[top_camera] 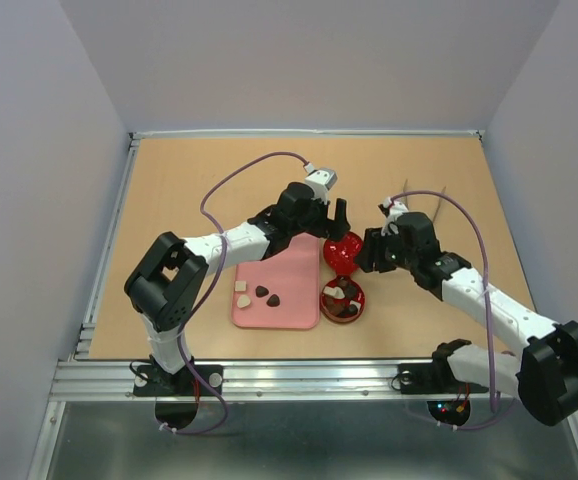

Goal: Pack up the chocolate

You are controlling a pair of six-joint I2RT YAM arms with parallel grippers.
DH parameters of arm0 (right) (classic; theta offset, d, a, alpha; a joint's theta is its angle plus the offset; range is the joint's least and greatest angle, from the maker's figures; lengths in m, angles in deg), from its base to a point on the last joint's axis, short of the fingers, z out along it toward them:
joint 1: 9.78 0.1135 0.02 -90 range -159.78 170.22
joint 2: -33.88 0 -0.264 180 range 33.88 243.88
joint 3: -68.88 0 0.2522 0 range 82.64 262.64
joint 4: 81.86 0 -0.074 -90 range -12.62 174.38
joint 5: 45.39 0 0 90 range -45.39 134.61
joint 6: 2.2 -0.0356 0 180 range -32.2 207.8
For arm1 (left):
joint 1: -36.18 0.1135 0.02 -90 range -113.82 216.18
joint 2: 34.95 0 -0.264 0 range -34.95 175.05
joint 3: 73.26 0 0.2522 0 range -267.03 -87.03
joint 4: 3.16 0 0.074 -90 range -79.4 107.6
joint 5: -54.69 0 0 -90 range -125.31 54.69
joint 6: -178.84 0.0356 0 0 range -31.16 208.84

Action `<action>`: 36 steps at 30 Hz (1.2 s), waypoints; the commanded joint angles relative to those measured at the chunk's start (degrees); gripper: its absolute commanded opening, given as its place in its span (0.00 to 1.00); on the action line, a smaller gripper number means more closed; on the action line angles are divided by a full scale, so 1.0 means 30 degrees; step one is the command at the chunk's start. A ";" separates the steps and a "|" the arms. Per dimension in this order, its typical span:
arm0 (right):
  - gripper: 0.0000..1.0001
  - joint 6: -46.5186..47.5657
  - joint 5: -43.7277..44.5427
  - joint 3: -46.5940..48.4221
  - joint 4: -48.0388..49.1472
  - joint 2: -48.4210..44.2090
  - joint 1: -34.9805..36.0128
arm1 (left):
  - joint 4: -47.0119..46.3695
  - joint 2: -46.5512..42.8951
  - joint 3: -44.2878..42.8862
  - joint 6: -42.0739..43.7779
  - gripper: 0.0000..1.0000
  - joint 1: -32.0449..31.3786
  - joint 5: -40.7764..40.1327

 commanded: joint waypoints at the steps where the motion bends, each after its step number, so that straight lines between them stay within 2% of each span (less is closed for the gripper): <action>1: 0.53 -0.2262 0.3106 0.1261 -0.3468 -0.0607 0.0908 | -0.0448 -0.0404 -0.0139 0.0816 0.96 -0.0066 -0.0560; 9: 0.46 -0.4460 0.4574 0.1028 -0.6255 -0.0374 0.2667 | 0.0196 0.0679 -0.1193 0.2017 0.96 -0.0037 -0.0678; 14: 0.40 -0.5019 0.4428 0.0676 -0.6549 0.0036 0.3457 | 0.0255 0.1237 -0.1370 0.2223 0.96 -0.0037 -0.0560; 27: 0.38 -0.5927 0.5189 -0.0379 -0.6667 0.0446 0.3869 | 0.0431 0.2409 -0.1781 0.2926 0.92 -0.0037 0.0260; 36: 0.33 -0.6044 0.5189 -0.0525 -0.6579 0.0798 0.3928 | 0.0753 0.3141 -0.2161 0.3424 0.84 -0.0008 0.0055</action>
